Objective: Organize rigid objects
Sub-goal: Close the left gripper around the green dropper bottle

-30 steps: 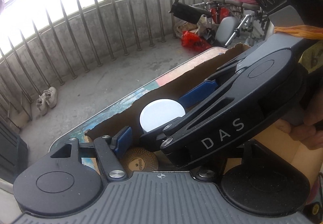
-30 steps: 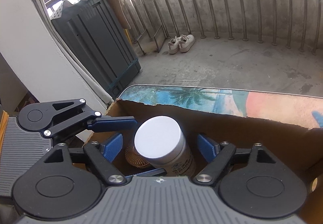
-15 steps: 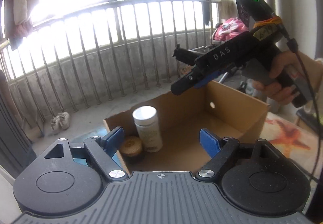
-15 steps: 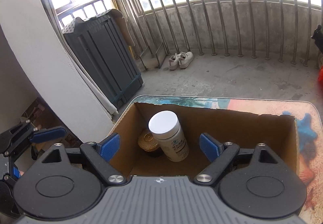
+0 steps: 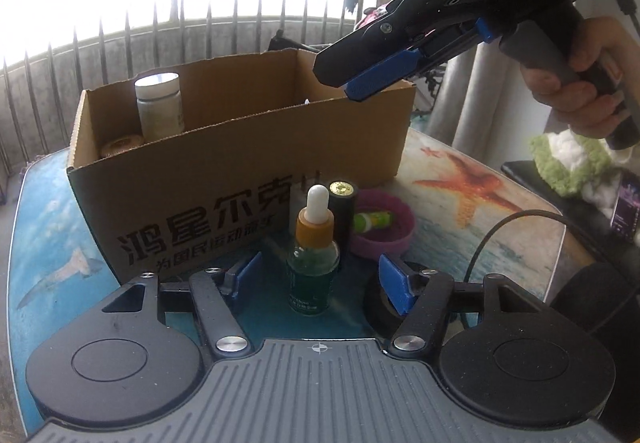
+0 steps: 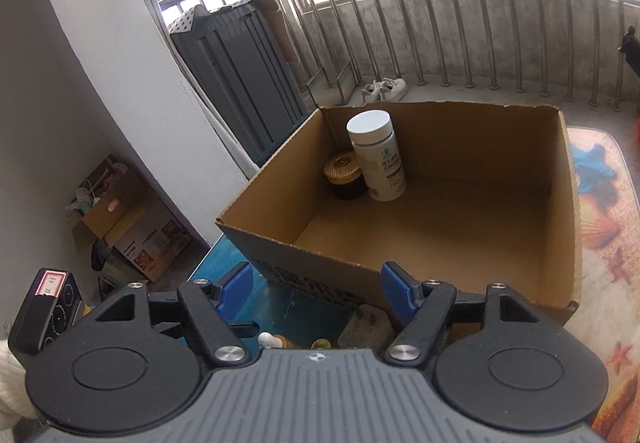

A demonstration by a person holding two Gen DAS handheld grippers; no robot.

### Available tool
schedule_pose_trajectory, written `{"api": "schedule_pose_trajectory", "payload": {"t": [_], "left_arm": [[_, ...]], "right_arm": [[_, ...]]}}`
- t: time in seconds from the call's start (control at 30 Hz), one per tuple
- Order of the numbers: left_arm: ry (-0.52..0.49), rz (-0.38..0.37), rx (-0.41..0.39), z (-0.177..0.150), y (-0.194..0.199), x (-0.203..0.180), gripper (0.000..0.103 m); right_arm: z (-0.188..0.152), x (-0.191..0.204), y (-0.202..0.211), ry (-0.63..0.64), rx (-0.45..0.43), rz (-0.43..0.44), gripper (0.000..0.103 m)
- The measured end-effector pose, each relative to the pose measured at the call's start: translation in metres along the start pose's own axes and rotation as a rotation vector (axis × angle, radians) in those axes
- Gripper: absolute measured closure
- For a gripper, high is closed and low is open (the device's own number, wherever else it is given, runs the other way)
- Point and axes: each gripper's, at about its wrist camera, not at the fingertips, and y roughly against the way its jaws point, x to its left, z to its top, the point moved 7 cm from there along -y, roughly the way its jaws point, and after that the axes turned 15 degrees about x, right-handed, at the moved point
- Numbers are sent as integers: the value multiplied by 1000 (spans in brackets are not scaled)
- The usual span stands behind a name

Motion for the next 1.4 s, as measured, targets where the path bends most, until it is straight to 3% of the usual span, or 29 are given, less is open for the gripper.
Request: {"api": "schedule_pose_trajectory", "payload": {"t": [0.13, 0.27, 0.5, 0.73, 0.97, 1.17, 1.4], "left_arm": [[44, -7, 0, -2, -11, -4, 50], [61, -2, 25, -7, -19, 0, 70], [46, 3, 42, -17, -11, 0, 71], [79, -14, 60, -29, 0, 0, 71], [52, 1, 64, -39, 8, -5, 71], [59, 3, 68, -40, 10, -8, 71], [31, 30, 58, -34, 23, -17, 72]], "right_arm": [[-15, 6, -8, 6, 29, 25, 30], [-24, 14, -13, 16, 52, 29, 30], [-35, 26, -22, 44, 100, 43, 30], [-54, 50, -42, 185, 168, -20, 30], [-65, 65, -68, 233, 259, -39, 45], [-72, 74, -75, 270, 289, -80, 67], [-76, 84, -58, 285, 251, -66, 71]]}}
